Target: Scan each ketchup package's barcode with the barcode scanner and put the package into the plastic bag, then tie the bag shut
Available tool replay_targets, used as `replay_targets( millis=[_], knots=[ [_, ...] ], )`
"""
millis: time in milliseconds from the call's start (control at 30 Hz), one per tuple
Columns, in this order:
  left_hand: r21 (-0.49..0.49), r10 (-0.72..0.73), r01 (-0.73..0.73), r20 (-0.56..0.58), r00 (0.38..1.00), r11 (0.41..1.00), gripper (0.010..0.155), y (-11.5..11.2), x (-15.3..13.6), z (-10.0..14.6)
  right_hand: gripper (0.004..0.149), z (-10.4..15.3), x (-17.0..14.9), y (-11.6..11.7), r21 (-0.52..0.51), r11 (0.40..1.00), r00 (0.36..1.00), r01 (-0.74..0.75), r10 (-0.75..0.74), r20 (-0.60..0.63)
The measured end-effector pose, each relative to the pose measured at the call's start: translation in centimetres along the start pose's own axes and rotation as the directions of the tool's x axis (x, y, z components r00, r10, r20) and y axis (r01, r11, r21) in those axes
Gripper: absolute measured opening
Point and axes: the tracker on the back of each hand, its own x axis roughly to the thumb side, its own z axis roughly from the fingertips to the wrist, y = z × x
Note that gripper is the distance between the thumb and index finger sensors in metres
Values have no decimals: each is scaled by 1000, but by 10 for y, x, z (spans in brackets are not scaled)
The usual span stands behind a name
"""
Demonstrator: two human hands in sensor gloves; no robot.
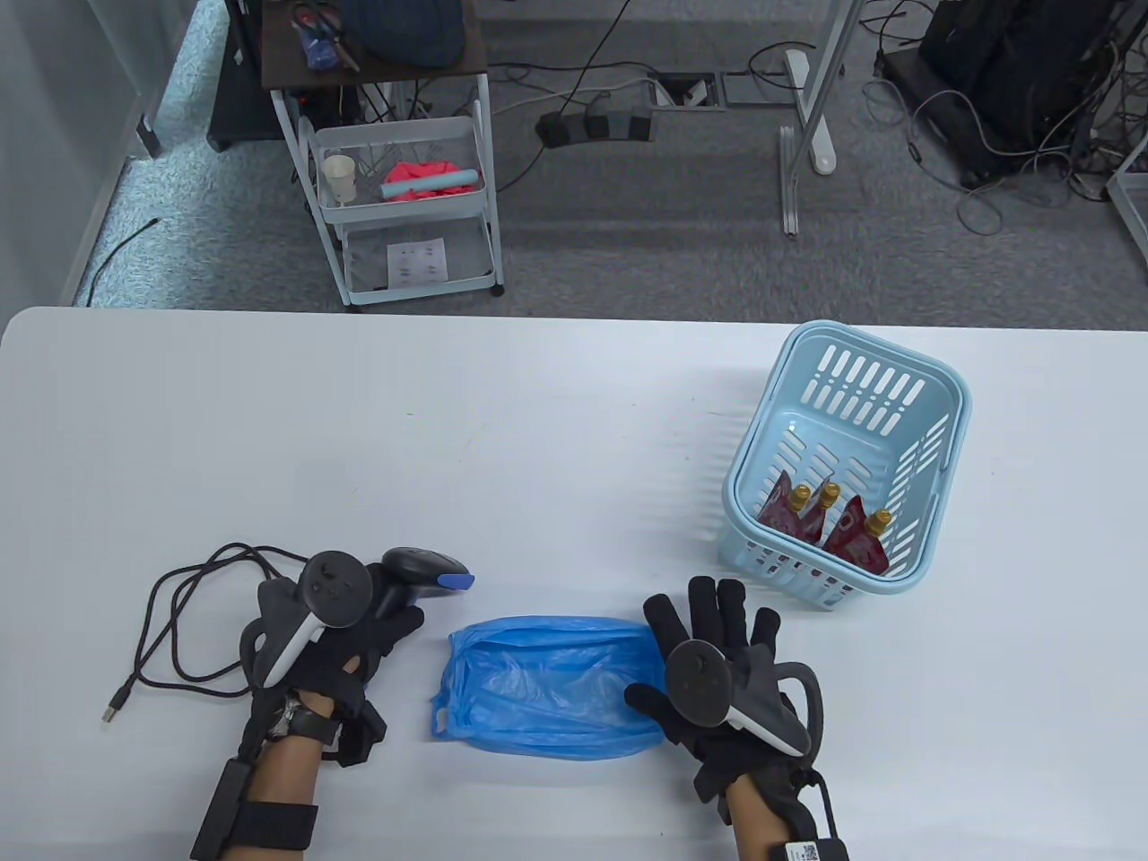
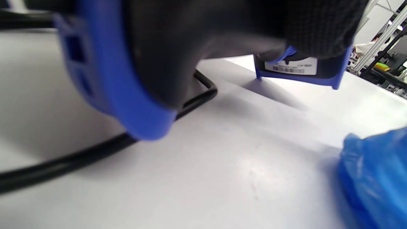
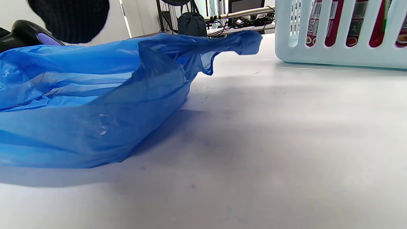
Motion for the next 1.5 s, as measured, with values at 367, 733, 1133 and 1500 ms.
replay_targets(
  millis=[367, 733, 1133, 1500],
  knots=[
    [51, 81, -85, 81, 993, 995, 64, 7, 5, 8, 89, 0, -3, 0, 5, 1000, 1000, 6, -6, -10],
    [73, 205, -234, 280, 938, 970, 64, 30, 20, 33, 89, 0, -3, -2, -6, 1000, 1000, 8, -8, -9],
    [9, 273, -296, 358, 893, 955, 60, 25, 27, 39, 89, 1, -1, -1, -13, 1000, 1000, -3, 3, -2],
    [-38, 315, -324, 371, 873, 945, 67, 17, 27, 35, 89, 0, 3, 1, -9, 999, 999, 34, -34, 18]
  ],
)
